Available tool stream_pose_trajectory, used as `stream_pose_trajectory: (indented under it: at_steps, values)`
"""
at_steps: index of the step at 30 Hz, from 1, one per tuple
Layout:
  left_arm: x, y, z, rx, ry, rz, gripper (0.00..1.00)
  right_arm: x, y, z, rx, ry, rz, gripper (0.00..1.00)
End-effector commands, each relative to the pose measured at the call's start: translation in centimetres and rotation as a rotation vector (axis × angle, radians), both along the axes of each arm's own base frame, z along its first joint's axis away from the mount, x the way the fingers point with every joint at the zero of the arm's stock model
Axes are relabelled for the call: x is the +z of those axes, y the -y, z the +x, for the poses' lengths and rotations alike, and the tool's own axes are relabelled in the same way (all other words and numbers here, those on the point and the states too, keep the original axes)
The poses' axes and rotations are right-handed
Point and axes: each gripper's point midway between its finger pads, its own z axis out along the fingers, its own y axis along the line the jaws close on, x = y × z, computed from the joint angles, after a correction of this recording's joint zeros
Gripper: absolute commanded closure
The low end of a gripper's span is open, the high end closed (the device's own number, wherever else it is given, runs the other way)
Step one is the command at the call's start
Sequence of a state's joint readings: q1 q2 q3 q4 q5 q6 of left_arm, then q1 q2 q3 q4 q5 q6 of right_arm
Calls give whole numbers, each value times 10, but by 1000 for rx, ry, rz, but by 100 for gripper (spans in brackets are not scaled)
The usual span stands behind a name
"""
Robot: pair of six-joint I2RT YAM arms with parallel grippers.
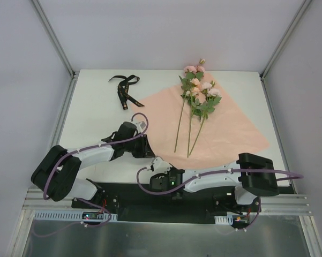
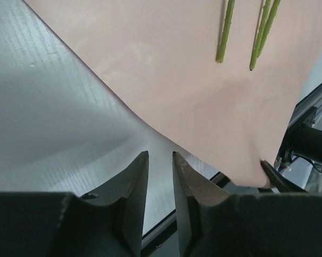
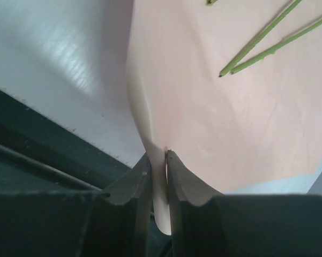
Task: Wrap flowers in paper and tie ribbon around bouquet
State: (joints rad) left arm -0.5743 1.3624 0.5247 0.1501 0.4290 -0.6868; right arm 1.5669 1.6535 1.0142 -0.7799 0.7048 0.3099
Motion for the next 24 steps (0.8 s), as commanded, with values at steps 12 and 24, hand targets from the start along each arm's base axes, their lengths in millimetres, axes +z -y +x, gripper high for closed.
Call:
stream_pose_trajectory:
  at_steps: [12,24]
  values:
    - [16,93,112,-54,-48,-121,92,30,1,41,170,79,89,99]
    - [-13,101,115,-52,-89,-74,99,47,7,96,116,85,211,100]
